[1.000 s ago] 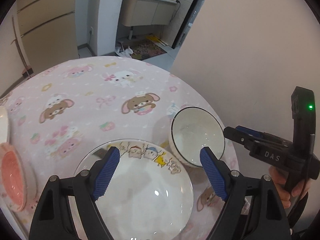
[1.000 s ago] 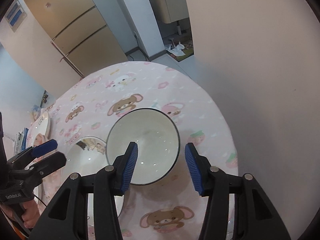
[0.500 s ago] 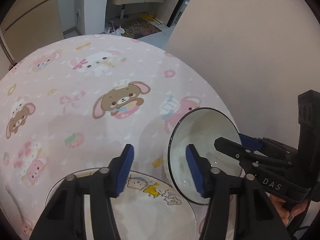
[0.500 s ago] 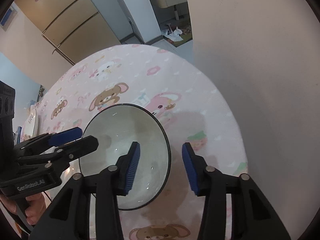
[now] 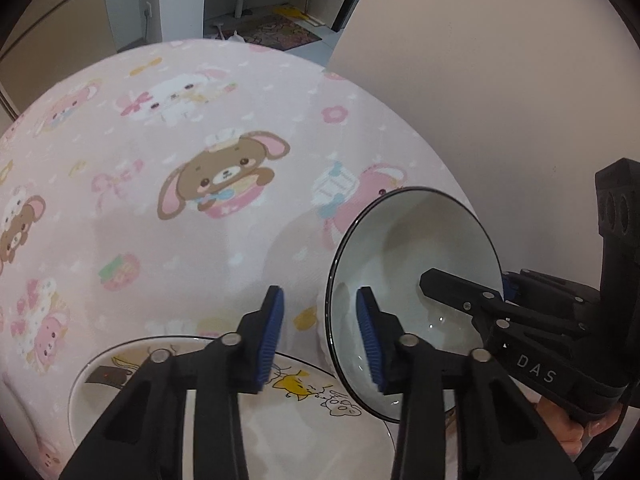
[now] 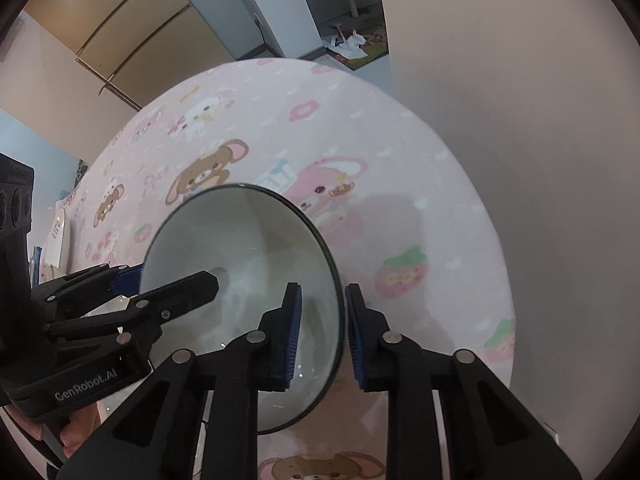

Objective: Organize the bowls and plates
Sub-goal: 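Close the right gripper on the white bowl's rim and lift it, then carry the white bowl toward the pink bowl stack and lower it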

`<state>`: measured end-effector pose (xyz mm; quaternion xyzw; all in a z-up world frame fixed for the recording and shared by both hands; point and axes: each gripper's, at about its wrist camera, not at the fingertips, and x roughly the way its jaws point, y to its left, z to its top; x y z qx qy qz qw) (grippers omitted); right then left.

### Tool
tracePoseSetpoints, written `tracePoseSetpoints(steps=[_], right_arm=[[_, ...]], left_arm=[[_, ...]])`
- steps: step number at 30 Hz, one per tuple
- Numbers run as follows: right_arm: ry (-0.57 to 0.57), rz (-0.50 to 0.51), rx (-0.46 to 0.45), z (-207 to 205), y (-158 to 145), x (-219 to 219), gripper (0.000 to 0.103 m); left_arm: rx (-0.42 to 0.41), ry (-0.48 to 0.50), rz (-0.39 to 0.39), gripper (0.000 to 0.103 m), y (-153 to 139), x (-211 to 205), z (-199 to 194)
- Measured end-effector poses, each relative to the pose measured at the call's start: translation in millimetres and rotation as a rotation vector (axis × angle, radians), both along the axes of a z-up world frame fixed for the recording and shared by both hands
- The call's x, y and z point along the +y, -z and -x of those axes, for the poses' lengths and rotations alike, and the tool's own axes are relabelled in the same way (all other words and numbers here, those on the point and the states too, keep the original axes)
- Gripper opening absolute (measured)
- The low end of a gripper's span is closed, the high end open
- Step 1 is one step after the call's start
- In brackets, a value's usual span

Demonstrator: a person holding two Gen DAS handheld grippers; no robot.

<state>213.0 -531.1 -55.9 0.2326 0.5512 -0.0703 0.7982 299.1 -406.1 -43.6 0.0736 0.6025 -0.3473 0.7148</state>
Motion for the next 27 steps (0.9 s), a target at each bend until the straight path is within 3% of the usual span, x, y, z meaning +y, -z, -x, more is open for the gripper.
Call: tracePoseSetpoints(steps=[3, 6, 10, 18, 27], right_arm=[[-0.012, -0.029, 0.012, 2, 6, -1, 0.017], [-0.015, -0.042, 0.010, 3, 6, -1, 0.015], [0.013, -0.066, 0.005, 7, 5, -5, 0.012], [-0.008, -0.044, -0.058, 15, -24, 8, 0.012], [-0.066, -0.010, -0.136, 12, -74, 47, 0.012]], left_arm=[[-0.006, 0.009, -0.005, 0.037, 1, -3, 2], [0.018, 0.035, -0.021, 0.020, 9, -12, 6], [0.011, 0.003, -0.022, 0.016, 7, -11, 6], [-0.080, -0.032, 0.013, 0.015, -30, 8, 13], [-0.140, -0.109, 0.060, 0.015, -81, 66, 20]])
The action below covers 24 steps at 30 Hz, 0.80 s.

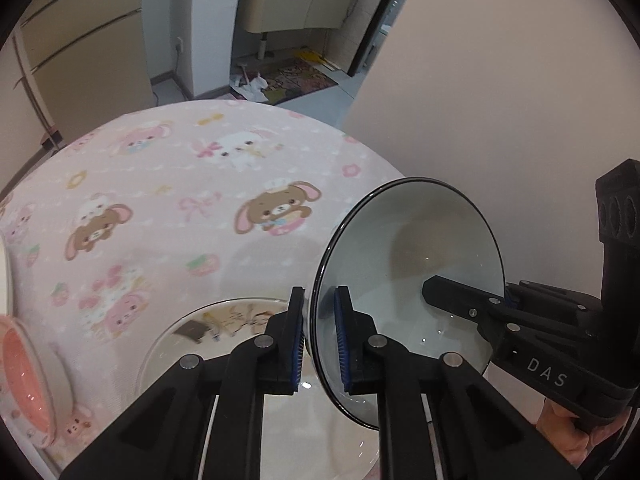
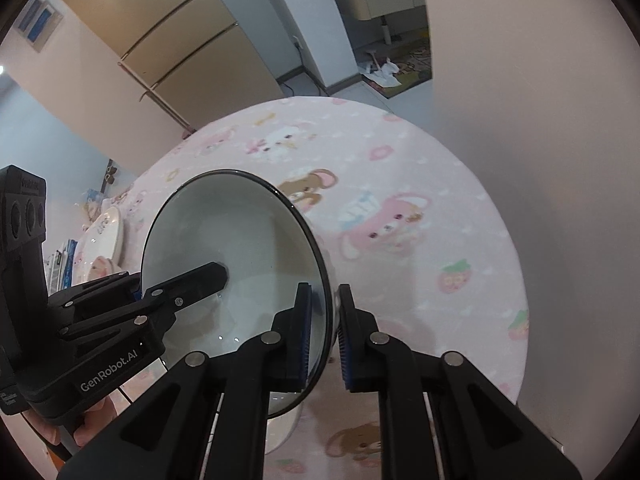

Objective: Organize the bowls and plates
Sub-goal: 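Carry the white bowl toward the pink bowl stack and lower it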

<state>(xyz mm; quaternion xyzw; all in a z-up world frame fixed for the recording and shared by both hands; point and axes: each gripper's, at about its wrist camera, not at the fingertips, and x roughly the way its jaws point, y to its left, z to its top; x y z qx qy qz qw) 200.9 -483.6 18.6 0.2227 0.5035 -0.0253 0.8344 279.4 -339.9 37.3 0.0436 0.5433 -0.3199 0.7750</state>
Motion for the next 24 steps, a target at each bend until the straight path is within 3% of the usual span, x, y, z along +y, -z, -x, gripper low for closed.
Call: tracePoseSetpoints(steps=[7, 18, 24], right_arm=[[-0.102, 0.043, -0.038, -11, -32, 67, 0.012], [-0.281, 0.079, -0.106, -27, -73, 191, 0.012], [-0.368, 0.073, -0.122, -35, -80, 248, 0.012]], left_arm=[[-0.031, -0.098, 0.040, 0.015, -26, 75, 4], [-0.113, -0.267, 0.039, 0.015, -70, 206, 14], [-0.132, -0.351, 0.026, 0.015, -76, 264, 19]])
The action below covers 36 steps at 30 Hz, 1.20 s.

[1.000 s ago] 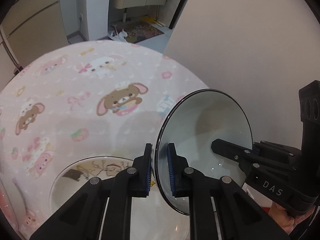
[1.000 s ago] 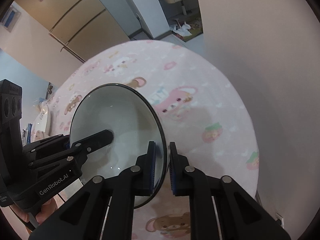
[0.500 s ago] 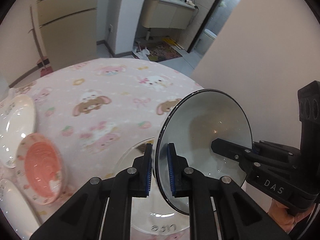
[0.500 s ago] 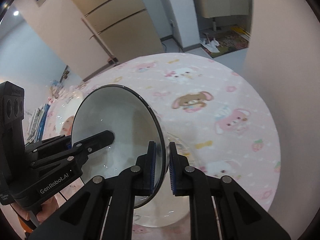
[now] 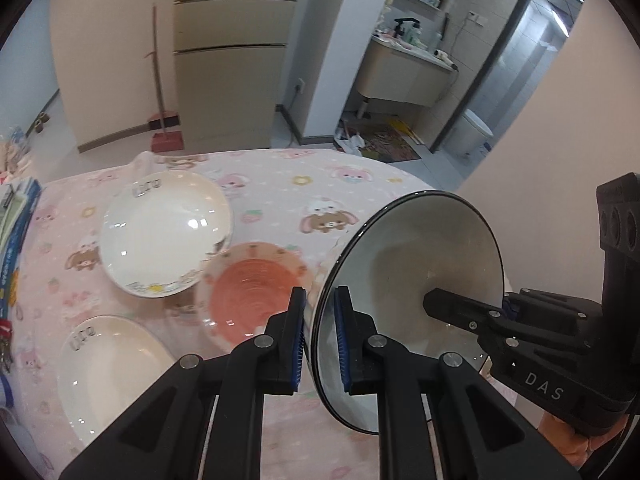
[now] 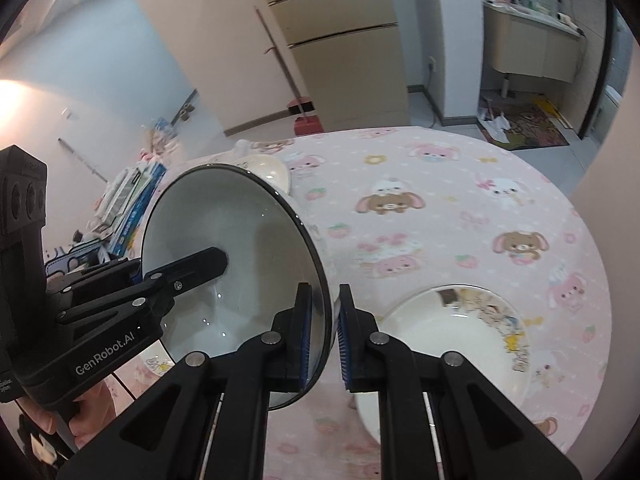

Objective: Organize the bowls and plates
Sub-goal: 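Carry the white bowl toward the pink bowl stack and lower it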

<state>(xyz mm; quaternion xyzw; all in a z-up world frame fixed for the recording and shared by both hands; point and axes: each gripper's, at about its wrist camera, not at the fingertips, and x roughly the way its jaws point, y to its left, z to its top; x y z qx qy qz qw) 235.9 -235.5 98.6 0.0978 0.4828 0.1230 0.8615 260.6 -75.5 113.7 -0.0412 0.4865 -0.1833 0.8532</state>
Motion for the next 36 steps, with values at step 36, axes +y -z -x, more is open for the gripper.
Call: tracePoseSetpoints(steps=[36], right_arm=[[-0.084, 0.008, 0.154, -81, 79, 63, 0.012]], left_arm=[[0.167, -0.089, -0.047, 0.015, 91, 54, -56]])
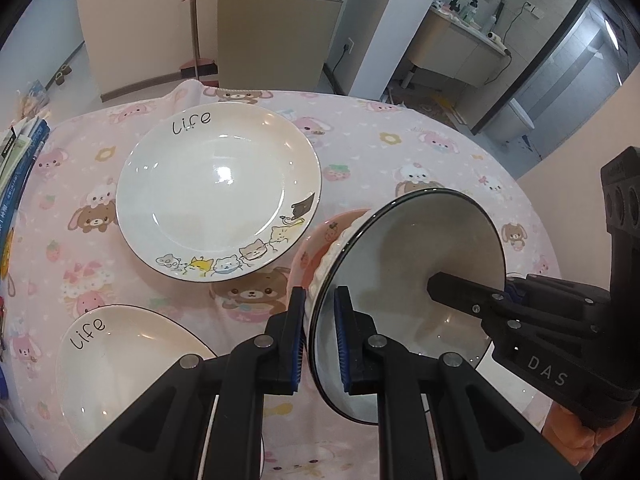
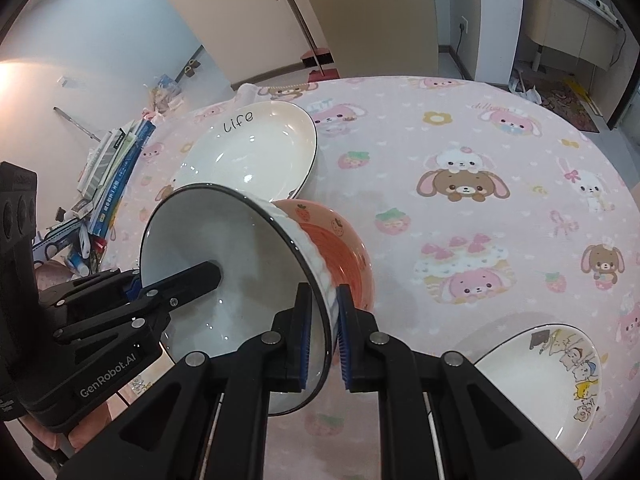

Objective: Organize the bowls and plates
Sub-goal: 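Carry the white bowl toward the pink bowl stack and lower it, then set the white bowl into the pink bowl stack and open the right gripper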

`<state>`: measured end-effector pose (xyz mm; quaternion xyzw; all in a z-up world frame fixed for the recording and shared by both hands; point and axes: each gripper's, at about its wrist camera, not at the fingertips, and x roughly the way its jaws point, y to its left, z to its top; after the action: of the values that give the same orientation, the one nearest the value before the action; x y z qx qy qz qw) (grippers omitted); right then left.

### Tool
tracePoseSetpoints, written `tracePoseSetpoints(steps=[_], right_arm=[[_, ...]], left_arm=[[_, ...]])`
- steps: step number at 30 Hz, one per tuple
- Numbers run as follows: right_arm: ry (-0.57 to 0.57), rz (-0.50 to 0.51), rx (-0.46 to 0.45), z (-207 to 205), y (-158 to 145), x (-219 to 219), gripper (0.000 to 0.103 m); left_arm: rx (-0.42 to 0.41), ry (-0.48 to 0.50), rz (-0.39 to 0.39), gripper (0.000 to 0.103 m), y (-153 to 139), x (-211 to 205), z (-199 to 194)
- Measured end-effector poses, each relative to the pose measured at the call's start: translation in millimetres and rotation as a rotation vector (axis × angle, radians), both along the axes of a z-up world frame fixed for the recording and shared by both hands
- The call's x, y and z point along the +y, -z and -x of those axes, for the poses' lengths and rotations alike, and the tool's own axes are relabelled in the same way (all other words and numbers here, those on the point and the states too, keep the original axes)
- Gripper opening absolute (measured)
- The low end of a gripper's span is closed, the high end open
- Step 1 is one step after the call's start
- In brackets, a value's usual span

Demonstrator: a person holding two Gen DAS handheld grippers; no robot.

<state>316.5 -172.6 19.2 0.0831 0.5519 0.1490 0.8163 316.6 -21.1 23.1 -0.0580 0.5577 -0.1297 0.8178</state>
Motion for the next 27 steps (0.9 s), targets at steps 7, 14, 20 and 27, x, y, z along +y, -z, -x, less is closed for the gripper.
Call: tracePoseSetpoints(steps=[7, 14, 20, 27], right_arm=[[-0.003, -0.005, 0.029, -10, 12, 3, 0.012], [0.006, 0.003, 0.021, -11, 11, 0, 0.012], [0.010, 0.021, 0.016, -10, 11, -4, 0.012], [0.000, 0.049, 0.002, -9, 12, 0, 0.012]], left_arm=[[0.011, -0.008, 0.003, 0.015, 7, 4, -7], [0.012, 0.004, -0.010, 0.015, 6, 1, -6], [-0.001, 0.005, -0.034, 0.015, 6, -3, -6], [0.004, 0.003, -0.036, 0.015, 6, -2, -6]])
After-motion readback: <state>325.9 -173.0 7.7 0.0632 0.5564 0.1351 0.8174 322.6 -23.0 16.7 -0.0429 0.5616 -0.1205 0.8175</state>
